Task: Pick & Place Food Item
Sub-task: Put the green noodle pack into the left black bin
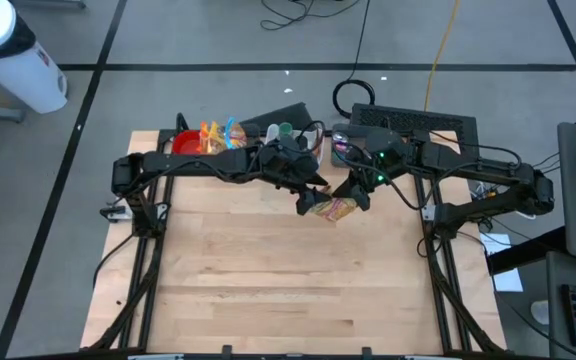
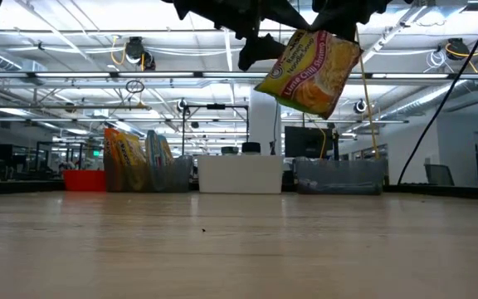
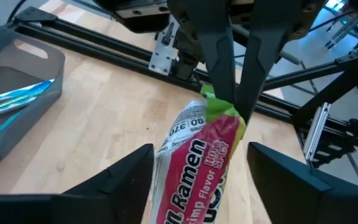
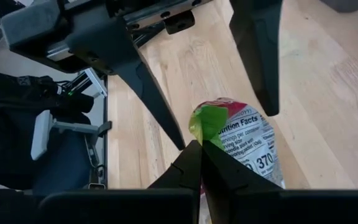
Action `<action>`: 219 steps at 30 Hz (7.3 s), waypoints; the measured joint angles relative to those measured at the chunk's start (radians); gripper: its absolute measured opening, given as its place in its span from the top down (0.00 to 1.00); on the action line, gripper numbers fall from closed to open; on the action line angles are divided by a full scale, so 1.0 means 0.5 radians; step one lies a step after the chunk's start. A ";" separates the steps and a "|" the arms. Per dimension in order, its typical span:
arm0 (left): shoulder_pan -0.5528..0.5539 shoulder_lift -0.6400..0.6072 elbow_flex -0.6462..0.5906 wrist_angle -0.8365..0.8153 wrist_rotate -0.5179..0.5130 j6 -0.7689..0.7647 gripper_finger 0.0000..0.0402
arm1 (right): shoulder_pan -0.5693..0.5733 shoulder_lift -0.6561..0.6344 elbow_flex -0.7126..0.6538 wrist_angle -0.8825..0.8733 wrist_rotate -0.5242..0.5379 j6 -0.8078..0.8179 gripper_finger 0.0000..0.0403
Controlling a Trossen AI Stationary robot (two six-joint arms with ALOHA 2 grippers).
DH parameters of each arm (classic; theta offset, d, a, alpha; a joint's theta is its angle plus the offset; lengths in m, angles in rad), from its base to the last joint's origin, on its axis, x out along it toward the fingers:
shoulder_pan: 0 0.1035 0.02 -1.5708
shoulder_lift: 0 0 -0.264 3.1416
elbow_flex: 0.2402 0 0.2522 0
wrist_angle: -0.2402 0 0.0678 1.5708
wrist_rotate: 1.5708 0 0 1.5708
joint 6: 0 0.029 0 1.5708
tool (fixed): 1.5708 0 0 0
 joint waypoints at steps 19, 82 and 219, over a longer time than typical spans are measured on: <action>0.001 0.000 0.000 -0.010 0.062 0.006 0.66 | 0.000 0.000 0.000 -0.001 -0.001 -0.011 1.00; 0.005 -0.002 -0.002 0.033 0.200 0.045 0.99 | -0.090 -0.099 -0.002 0.011 0.004 -0.156 0.55; 0.336 -0.153 0.006 0.160 0.558 -0.033 0.49 | -0.227 -0.220 -0.001 -0.399 -0.069 -0.568 1.00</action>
